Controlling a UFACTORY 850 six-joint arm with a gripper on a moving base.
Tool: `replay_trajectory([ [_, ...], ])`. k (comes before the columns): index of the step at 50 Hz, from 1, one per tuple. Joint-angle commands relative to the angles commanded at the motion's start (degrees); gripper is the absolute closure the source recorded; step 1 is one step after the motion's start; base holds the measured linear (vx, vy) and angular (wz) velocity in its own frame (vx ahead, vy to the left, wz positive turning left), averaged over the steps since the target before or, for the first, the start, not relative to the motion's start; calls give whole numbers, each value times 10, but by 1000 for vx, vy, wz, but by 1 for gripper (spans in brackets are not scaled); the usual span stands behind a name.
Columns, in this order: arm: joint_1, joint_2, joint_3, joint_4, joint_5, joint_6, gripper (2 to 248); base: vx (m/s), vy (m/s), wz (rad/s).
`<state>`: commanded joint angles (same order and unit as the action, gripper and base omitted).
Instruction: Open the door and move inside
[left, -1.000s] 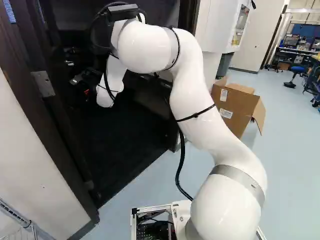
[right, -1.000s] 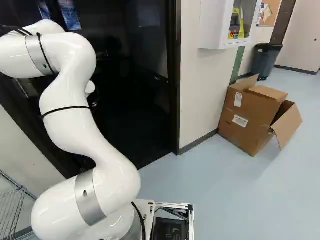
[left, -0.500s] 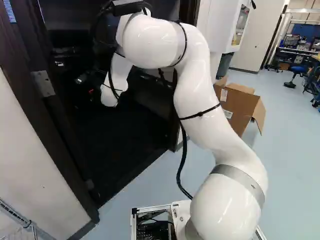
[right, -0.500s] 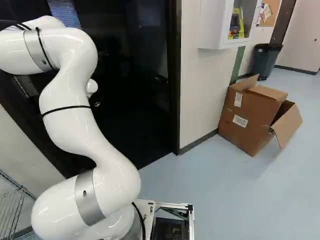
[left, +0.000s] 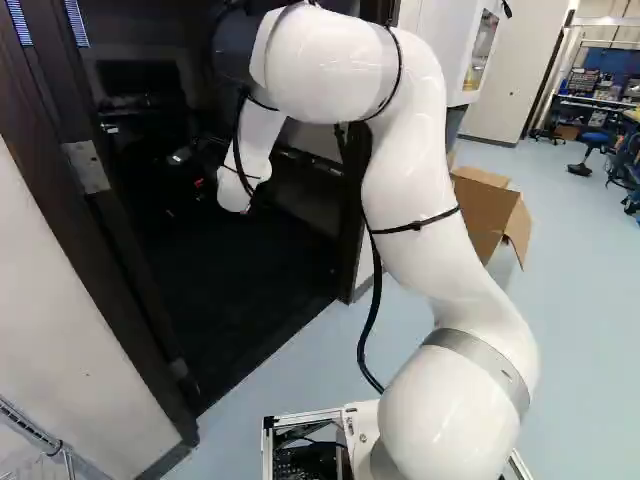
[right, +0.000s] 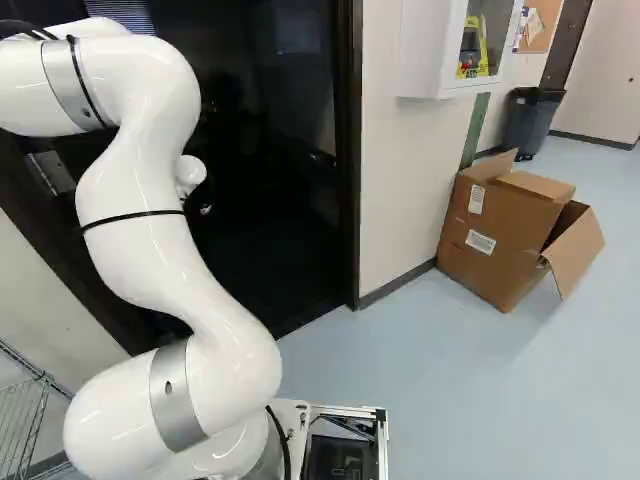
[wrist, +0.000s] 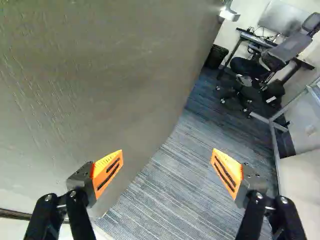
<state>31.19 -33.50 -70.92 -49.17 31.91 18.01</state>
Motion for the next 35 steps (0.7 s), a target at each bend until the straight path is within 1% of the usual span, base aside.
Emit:
replay_trajectory([
  [24,-31,39,52,0,0,0,3,0,0,0],
  [35,-46,56,74,15,0,0,3,0,0,0],
])
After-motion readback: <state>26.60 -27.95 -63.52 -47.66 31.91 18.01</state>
